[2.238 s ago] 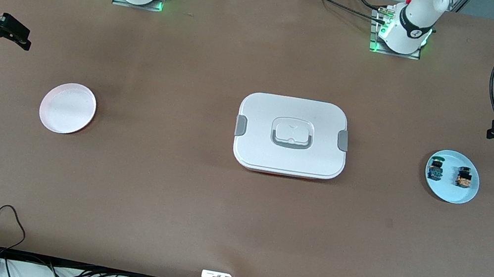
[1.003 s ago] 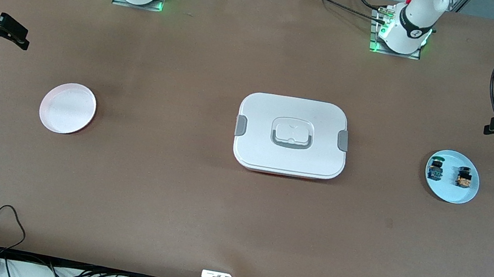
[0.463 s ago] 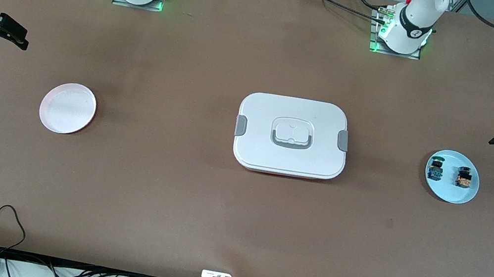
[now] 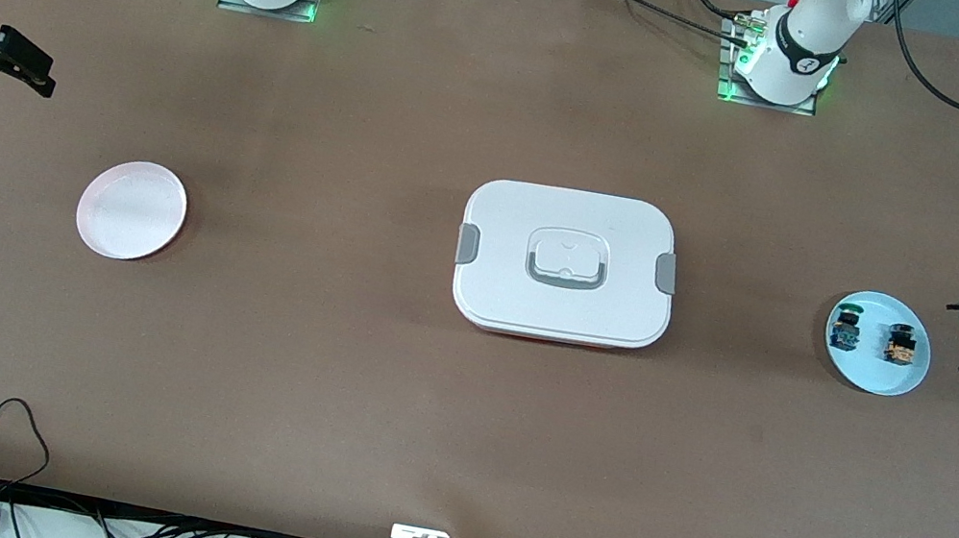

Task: Transfer orange switch to right arm and place
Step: 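Lower the left gripper over the orange switch on the blue plate, then close the left gripper on the orange-bodied switch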

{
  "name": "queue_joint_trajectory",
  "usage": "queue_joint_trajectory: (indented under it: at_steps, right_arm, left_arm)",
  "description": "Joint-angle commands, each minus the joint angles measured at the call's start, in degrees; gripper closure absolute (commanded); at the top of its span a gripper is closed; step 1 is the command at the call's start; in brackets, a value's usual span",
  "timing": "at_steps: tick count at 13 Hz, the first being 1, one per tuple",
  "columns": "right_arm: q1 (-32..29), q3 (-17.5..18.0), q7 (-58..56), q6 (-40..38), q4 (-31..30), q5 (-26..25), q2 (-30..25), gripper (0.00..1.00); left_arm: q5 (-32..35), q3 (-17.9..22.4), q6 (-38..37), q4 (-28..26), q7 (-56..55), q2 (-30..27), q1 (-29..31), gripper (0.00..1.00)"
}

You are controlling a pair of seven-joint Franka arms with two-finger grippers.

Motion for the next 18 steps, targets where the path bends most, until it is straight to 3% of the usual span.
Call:
queue_joint_trajectory:
  at_steps: [1,4,7,18]
  right_arm:
    - [-0.38,0.24,-0.15,-0.9,0.88,-0.41,0.21,0.0]
    - [-0.38,0.24,-0.06,-0.9,0.88,-0.41,0.21,0.0]
    - [-0.21,0.24,0.11,-0.99,0.79,-0.23,0.03,0.0]
    - [-0.03,0.33,0.2,-1.43,0.7,0.47,-0.14,0.0]
  left_arm:
    - [-0.86,-0.62,10.21,-8.68,9.27,-1.58,2.14,0.0]
    - [-2.37,-0.62,20.76,-14.93,15.61,-0.96,2.5,0.0]
    - [-3.5,-0.98,25.61,-15.03,21.5,1.76,2.58,0.0]
    - [-5.7,-3.88,28.88,-15.03,23.45,5.63,8.12,0.0]
